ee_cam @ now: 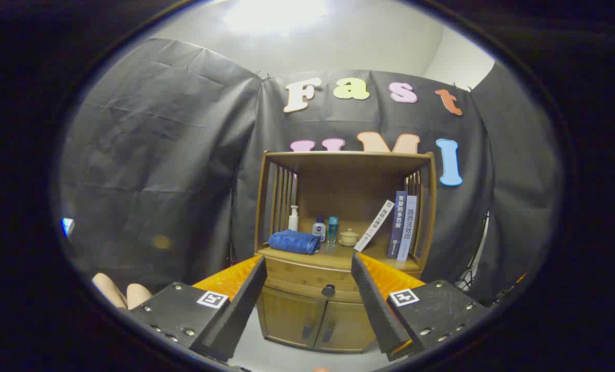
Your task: Pull open the drawer, take out the items inside it, and place them on the countertop above the cabinet.
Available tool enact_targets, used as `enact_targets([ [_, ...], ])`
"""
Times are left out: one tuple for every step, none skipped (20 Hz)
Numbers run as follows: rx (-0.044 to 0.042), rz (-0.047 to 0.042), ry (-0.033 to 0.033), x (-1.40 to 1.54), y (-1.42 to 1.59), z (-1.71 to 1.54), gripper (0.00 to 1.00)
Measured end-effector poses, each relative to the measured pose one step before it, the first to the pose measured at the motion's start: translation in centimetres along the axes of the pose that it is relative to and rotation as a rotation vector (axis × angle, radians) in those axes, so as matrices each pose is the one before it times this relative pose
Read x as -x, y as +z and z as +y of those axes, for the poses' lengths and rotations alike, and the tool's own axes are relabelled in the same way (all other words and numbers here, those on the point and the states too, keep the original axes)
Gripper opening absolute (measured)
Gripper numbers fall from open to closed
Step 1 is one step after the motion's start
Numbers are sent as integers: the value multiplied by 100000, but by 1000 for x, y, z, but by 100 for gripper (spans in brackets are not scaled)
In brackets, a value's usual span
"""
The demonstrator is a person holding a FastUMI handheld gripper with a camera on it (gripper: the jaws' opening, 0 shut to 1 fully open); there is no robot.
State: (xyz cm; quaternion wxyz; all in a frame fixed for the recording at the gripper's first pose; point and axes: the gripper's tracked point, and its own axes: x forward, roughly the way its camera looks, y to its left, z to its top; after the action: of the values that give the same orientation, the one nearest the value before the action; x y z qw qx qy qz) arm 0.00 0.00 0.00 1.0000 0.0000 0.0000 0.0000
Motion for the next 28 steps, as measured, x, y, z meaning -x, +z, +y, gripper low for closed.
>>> enact_targets([
  [188,-169,19,23,16,-21,98],
  [325,-136,-28,-13,23,-16,98],
  [181,-463,-132,15,148,-41,98],
  [246,-262,31,-8,78,51,98],
  [349,-399,-156,19,144,-62,98],
  [613,-86,-187,-11,20,-31,98],
  [671,93,-124,0,-21,-48,98],
  [524,6,-149,-15,-55,-59,98],
  [233,-95,-56,-16,47,7,98],
  [21,162,168,-68,-108,149,98],
  [-93,300,129,-60,-133,45,98],
  [-258,133,146,52,-29,89,98],
  [-213,234,268,-116,-24,89,98],
  [-93,140,125,-41,-80,79,98],
  [53,67,175,-48,14,127,98],
  [65,-30,42,-28,-43,45,98],
  [28,23,21,-38,-18,16,98],
  [-27,60,86,-70,-136,-32,98],
  [-103,98,-79,17,-7,-45,98],
  [-187,-101,-266,48,-21,-56,98],
  [-297,1,-105,-54,9,-52,98],
  [-306,41,-158,-1,-45,-64,98],
  [-258,-48,-254,-50,-4,-103,98],
  [-195,-110,-69,-36,-3,5,98],
  [-115,-136,-8,22,74,3,98],
  [14,-9,-98,59,-38,52,98],
  [93,80,1,-31,-44,18,98],
  [205,253,68,-87,-150,56,98],
])
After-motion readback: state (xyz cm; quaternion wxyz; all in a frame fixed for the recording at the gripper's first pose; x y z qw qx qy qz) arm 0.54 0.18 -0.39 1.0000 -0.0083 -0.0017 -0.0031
